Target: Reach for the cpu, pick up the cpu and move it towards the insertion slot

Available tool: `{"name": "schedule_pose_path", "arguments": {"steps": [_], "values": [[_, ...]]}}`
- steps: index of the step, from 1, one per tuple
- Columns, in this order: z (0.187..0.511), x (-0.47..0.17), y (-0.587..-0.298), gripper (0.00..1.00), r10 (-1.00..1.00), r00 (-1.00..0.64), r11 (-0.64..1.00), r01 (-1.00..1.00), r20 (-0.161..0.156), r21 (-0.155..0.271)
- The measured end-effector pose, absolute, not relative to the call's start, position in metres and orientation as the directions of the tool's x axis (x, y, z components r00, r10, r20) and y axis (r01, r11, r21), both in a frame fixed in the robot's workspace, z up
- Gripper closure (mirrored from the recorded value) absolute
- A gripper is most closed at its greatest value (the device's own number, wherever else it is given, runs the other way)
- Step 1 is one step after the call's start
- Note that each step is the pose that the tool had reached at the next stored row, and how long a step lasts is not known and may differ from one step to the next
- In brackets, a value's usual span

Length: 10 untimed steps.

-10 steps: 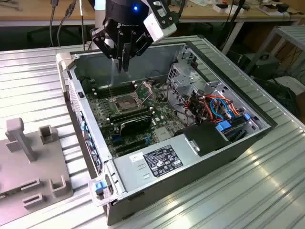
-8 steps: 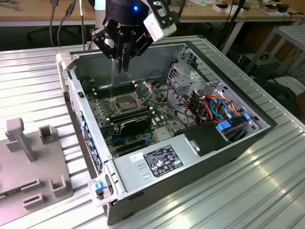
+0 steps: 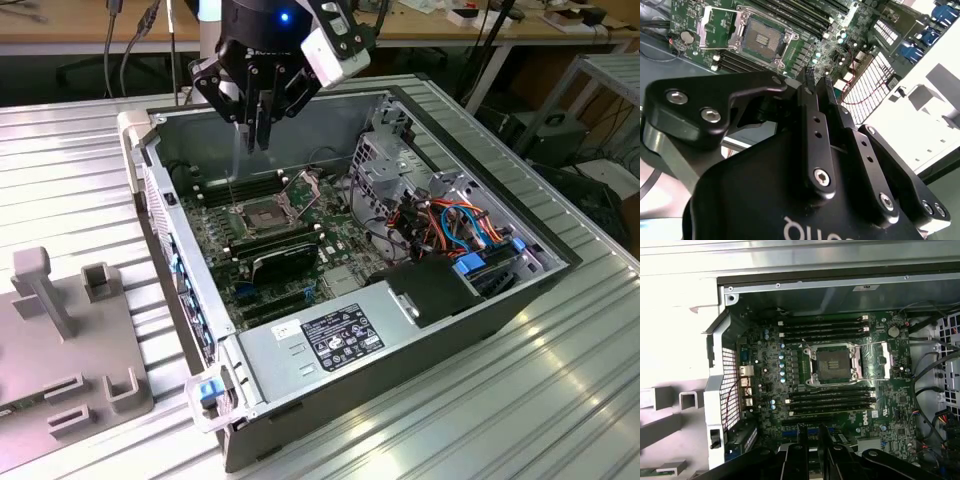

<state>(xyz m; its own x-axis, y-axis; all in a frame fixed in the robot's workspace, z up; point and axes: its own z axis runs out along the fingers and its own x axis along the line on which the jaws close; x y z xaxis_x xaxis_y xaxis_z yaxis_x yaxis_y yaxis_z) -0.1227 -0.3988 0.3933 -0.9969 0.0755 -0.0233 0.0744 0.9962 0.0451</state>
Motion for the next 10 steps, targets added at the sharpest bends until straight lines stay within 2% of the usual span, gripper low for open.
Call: {"name": "schedule_pose_path", "arguments": {"steps": [10], "values": [[0.393, -0.142, -0.399, 0.77, 0.075, -0.997, 0.996, 0.074, -0.023, 0.045]]}}
